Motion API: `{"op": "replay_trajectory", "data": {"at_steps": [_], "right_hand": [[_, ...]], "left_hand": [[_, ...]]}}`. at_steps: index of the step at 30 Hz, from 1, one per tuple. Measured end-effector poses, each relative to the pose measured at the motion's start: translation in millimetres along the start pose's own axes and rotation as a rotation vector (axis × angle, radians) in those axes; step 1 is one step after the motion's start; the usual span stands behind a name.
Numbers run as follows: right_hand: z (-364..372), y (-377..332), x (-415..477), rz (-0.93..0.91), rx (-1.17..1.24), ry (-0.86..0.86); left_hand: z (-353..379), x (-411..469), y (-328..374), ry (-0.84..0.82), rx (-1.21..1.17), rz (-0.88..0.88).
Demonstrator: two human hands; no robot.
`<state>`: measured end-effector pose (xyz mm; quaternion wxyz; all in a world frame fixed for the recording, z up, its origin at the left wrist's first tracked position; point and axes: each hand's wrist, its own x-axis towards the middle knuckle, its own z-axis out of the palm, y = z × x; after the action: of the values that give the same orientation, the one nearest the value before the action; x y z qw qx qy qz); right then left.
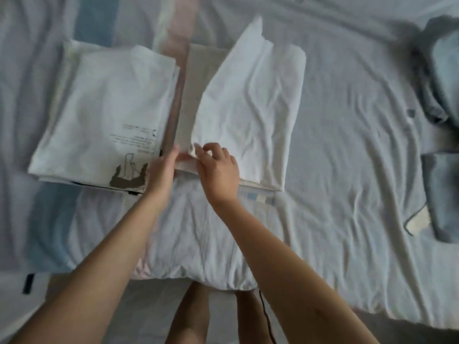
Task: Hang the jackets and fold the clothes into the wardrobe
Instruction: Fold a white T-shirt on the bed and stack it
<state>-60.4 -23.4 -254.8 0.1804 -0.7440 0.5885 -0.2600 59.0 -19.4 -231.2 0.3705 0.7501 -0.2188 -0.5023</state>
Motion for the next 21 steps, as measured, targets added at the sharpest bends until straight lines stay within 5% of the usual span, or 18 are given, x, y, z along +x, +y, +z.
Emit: {"op": "replay_trajectory", "data": {"at_steps": [9, 17, 21], "right_hand": [[4, 28, -13, -0.091, -0.200, -0.075], [-49, 98, -37, 0.708, -0.230, -0.077], [-71, 105, -39, 0.774, 0.118, -0.047]], "left_hand": [[2, 4, -8, -0.006, 0.282, 0.095], [5, 18, -6, -0.011, 0.706, 0.216], [-3, 19, -12, 0.034, 0.624, 0.274]]}}
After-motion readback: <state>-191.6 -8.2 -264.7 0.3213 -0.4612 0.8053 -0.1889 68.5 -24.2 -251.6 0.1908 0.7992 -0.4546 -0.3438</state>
